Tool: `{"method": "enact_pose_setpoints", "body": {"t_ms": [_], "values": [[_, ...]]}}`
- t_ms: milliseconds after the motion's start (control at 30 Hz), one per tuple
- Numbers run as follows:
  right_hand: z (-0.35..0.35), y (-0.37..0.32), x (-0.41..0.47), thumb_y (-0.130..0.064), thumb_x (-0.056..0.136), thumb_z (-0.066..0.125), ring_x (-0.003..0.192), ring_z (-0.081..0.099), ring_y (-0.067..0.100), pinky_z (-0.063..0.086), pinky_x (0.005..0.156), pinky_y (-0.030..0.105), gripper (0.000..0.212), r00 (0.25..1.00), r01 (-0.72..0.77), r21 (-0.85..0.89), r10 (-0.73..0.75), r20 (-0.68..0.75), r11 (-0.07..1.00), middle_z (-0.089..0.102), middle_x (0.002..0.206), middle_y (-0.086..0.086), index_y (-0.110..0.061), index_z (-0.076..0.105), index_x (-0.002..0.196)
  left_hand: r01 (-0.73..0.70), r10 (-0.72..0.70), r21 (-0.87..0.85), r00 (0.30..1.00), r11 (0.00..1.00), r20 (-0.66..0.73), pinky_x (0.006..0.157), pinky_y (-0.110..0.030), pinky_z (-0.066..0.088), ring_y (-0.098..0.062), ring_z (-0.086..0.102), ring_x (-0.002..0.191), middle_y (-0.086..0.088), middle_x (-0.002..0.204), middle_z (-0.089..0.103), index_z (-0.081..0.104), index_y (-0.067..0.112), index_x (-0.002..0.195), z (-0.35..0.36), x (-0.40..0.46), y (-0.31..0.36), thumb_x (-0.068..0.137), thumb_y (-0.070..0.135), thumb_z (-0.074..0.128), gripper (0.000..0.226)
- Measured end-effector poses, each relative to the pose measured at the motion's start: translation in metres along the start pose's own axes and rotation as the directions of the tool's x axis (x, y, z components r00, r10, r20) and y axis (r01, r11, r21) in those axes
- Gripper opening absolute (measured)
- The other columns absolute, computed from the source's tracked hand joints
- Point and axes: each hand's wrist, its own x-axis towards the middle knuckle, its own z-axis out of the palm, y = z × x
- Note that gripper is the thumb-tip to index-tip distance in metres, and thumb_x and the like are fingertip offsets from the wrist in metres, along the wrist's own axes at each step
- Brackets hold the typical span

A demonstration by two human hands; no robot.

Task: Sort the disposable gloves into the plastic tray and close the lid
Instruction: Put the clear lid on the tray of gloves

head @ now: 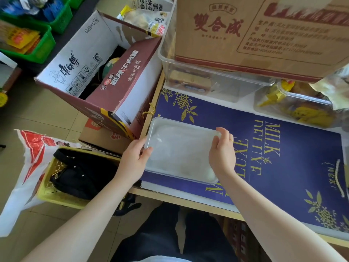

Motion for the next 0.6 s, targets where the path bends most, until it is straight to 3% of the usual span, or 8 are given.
{"method": "enact_pose_setpoints", "body": {"t_ms": [133,233,367,467,533,600], "values": [[-0.001,-0.001,0.007,-0.020,0.101,0.030,0.105,0.046,0.025,0.036,0.072,0.031,0.025,1.000,-0.013,0.084,0.011,0.018,0.996,0.044,0.118,0.004,-0.014,0.046,0.119,0.038,-0.038,-0.017,0.998,0.999,-0.040,0.073,-0.009,0.036,-0.009,0.048,0.101,0.002,0.114,0.050,0.050,0.012,0.131,0.008,0.003,0.003,0.098,0.024,0.044,0.036],[-0.002,-0.001,0.013,-0.022,0.100,0.030,0.094,0.047,0.026,0.034,0.072,0.031,0.021,0.999,-0.015,0.094,0.011,0.035,0.995,0.043,0.108,0.003,-0.009,0.045,0.107,0.083,-0.086,-0.073,0.996,0.994,-0.033,0.072,-0.013,0.038,-0.011,0.052,0.097,0.003,0.112,0.052,0.049,0.016,0.128,0.010,0.008,0.007,0.096,0.020,0.046,0.032],[-0.004,-0.001,0.022,-0.035,0.101,0.028,0.082,0.046,0.024,0.034,0.066,0.032,0.032,0.999,0.019,-0.048,-0.017,0.043,0.999,0.046,0.107,0.006,-0.008,0.045,0.103,0.155,-0.153,-0.147,0.988,0.977,0.025,0.067,-0.027,0.046,-0.018,0.058,0.088,0.002,0.099,0.057,0.043,0.025,0.129,0.007,0.023,0.023,0.089,0.011,0.048,0.042],[-0.004,-0.002,0.030,-0.045,0.098,0.031,0.088,0.051,0.028,0.037,0.062,0.033,0.039,0.993,0.120,-0.222,-0.112,0.049,0.968,0.047,0.101,0.005,-0.009,0.048,0.101,0.125,-0.128,-0.090,0.992,0.988,-0.020,0.086,-0.027,0.039,-0.019,0.051,0.113,0.001,0.126,0.051,0.038,0.023,0.136,0.010,0.046,0.033,0.088,0.013,0.050,0.050],[-0.004,-0.004,0.034,-0.050,0.096,0.033,0.095,0.050,0.029,0.041,0.065,0.036,0.046,0.977,0.214,-0.361,-0.196,0.086,0.908,0.050,0.103,0.007,-0.009,0.051,0.103,0.046,-0.046,0.002,0.998,0.999,-0.050,0.089,-0.023,0.032,-0.018,0.046,0.120,-0.001,0.132,0.046,0.044,0.018,0.133,0.016,0.062,0.036,0.094,0.019,0.046,0.038],[-0.003,-0.006,0.038,-0.052,0.095,0.033,0.100,0.049,0.029,0.040,0.070,0.036,0.048,0.964,0.266,-0.417,-0.236,0.123,0.869,0.052,0.104,0.008,-0.010,0.054,0.104,-0.025,0.034,0.145,0.997,0.989,-0.062,0.082,-0.027,0.037,-0.023,0.052,0.105,-0.006,0.117,0.052,0.055,0.012,0.116,0.021,0.075,0.036,0.097,0.028,0.043,0.027]]}}
